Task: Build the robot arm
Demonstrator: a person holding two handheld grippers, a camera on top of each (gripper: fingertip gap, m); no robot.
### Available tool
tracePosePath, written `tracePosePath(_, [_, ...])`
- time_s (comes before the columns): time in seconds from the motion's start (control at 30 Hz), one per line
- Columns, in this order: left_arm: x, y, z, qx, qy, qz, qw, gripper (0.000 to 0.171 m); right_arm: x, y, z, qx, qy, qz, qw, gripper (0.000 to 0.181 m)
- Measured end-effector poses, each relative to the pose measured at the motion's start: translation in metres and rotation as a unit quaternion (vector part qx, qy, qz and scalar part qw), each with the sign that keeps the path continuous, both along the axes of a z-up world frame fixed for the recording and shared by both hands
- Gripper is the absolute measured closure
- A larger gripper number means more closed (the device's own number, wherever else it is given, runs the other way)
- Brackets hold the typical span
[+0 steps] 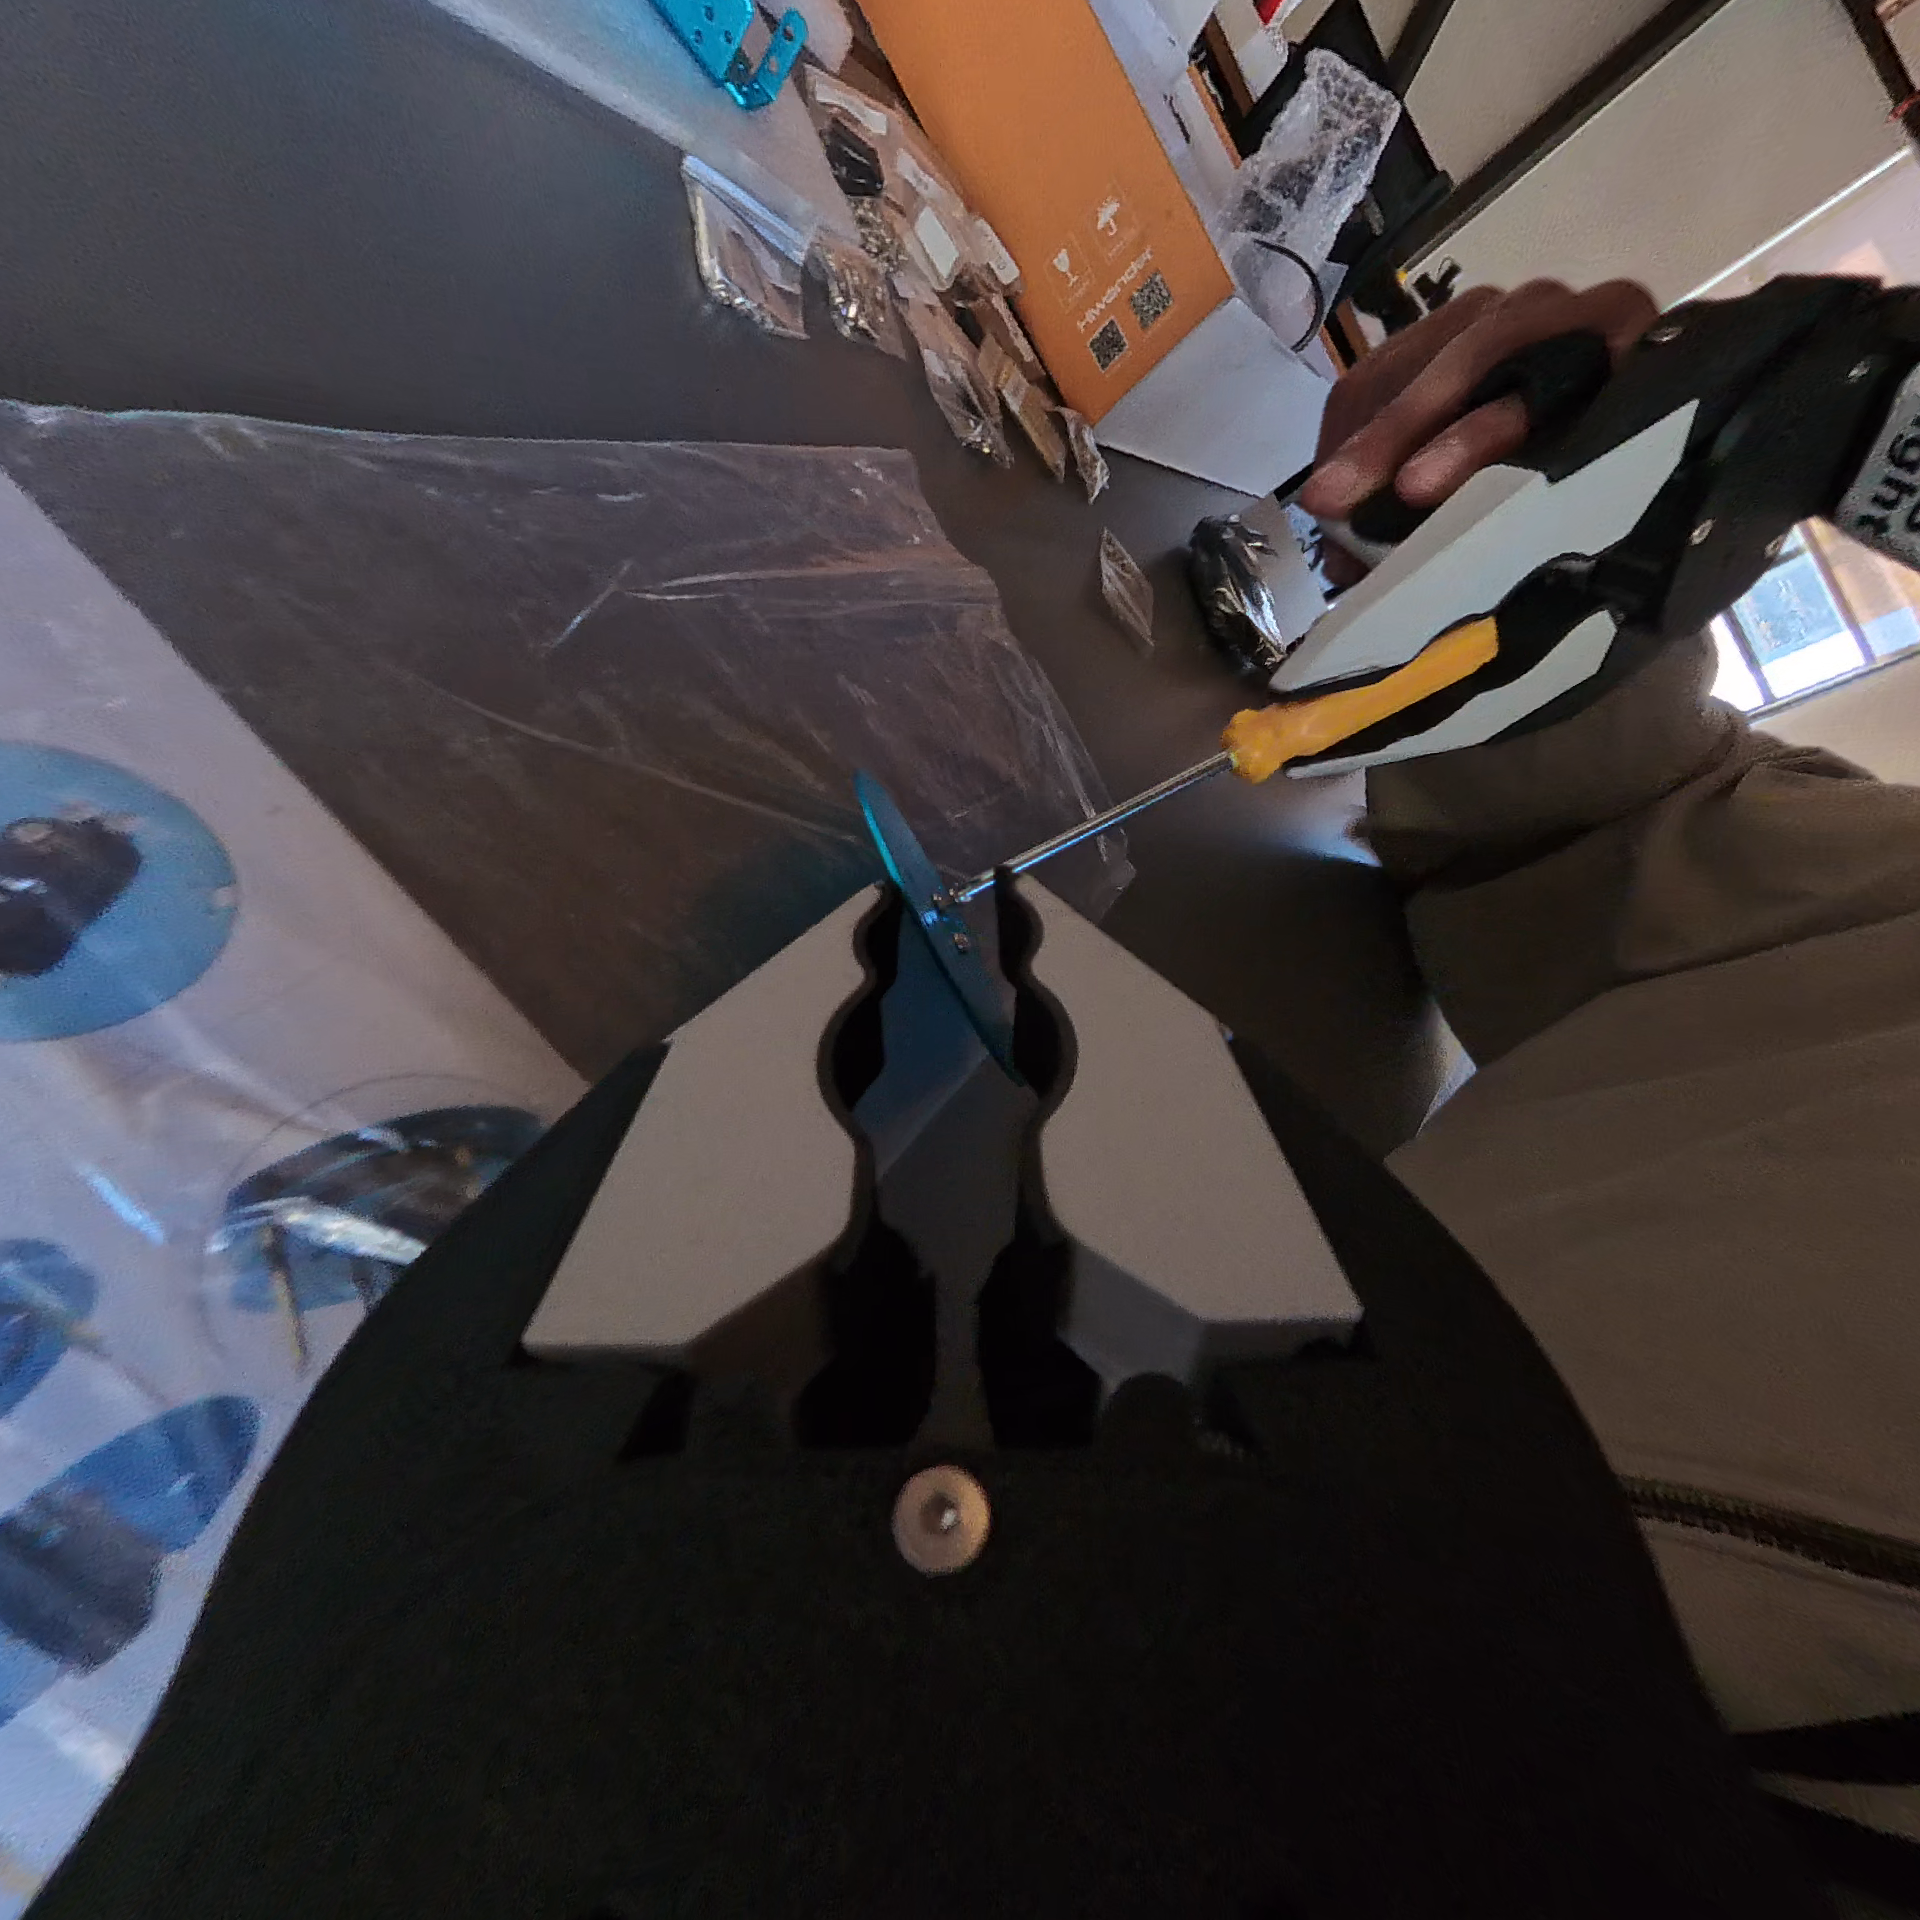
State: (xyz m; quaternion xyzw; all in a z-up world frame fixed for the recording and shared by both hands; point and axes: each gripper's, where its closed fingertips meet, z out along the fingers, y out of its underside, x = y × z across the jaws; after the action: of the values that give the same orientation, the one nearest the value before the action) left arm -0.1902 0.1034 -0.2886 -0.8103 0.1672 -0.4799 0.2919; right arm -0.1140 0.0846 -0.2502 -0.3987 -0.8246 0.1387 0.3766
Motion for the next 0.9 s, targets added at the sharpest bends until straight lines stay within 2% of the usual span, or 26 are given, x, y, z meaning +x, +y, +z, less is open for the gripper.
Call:
tracePosePath(0.1, [0.008, -0.003, 0.001, 0.007, 0.010, -0.014, 1.000, 0.154, 0.008, -0.001, -0.004, -0.017, 0.031, -0.043, 0.998, 0.164])
tracePosePath(0.17, [0.012, -0.003, -0.003, 0.008, 0.025, -0.016, 1.000, 0.163, 0.011, -0.003, -0.006, -0.027, 0.046, -0.071, 0.996, 0.164])
tracePosePath(0.3, [0.014, -0.001, -0.005, 0.033, 0.074, -0.018, 0.997, 0.167, 0.014, -0.011, -0.008, -0.035, 0.083, -0.120, 0.989, 0.164])
tracePosePath(0.53, [0.021, -0.004, 0.005, 0.101, 0.128, -0.012, 0.986, 0.170, 0.013, -0.025, -0.005, -0.086, 0.127, -0.244, 0.958, 0.164])
tracePosePath(0.77, [0.018, -0.002, 0.007, 0.149, 0.123, 0.024, 0.981, 0.170, 0.010, -0.035, -0.013, -0.174, 0.182, -0.394, 0.884, 0.164])
tracePosePath(0.9, [0.015, -0.004, 0.009, 0.186, 0.118, 0.030, 0.975, 0.170, 0.007, -0.041, -0.019, -0.219, 0.214, -0.448, 0.840, 0.163])
